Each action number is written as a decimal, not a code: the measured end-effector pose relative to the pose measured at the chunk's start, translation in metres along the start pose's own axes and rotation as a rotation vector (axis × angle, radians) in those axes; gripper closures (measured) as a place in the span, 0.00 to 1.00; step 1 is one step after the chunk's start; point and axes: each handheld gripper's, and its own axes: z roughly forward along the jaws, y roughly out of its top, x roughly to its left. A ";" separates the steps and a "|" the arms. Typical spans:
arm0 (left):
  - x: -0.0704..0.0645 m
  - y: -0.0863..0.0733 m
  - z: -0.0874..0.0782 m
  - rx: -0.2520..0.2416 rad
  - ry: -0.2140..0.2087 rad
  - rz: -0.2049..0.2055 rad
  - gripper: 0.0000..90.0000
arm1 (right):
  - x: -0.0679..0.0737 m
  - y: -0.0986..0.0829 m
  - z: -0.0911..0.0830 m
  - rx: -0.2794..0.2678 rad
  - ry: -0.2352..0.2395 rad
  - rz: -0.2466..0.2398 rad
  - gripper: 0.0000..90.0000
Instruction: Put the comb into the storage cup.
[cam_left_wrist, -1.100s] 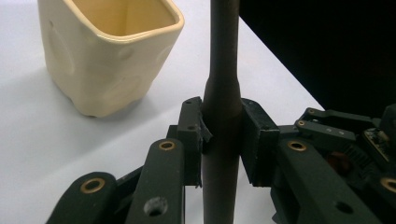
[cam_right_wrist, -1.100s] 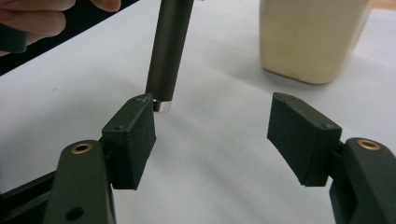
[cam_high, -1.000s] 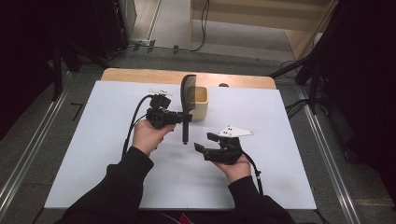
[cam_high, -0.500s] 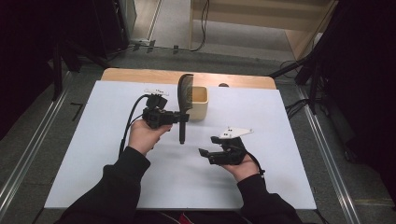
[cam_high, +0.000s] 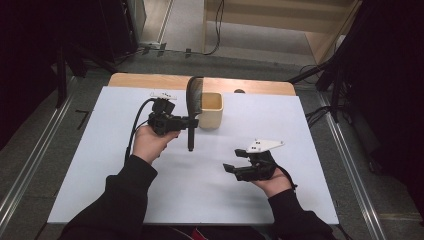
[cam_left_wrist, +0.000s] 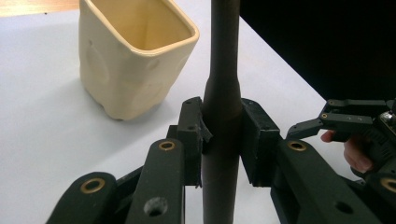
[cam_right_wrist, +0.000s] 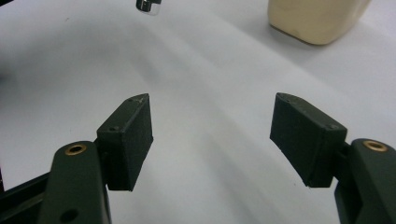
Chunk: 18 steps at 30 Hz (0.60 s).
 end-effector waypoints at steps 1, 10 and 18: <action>0.000 0.000 0.000 -0.001 0.000 0.000 0.81 | 0.000 -0.002 -0.002 -0.005 -0.006 0.002 0.31; 0.003 0.001 -0.003 -0.007 0.006 -0.001 0.81 | 0.001 -0.008 -0.009 0.003 0.004 -0.014 0.30; 0.001 0.002 -0.003 -0.010 0.001 0.000 0.81 | -0.004 -0.020 -0.023 0.009 -0.008 0.002 0.29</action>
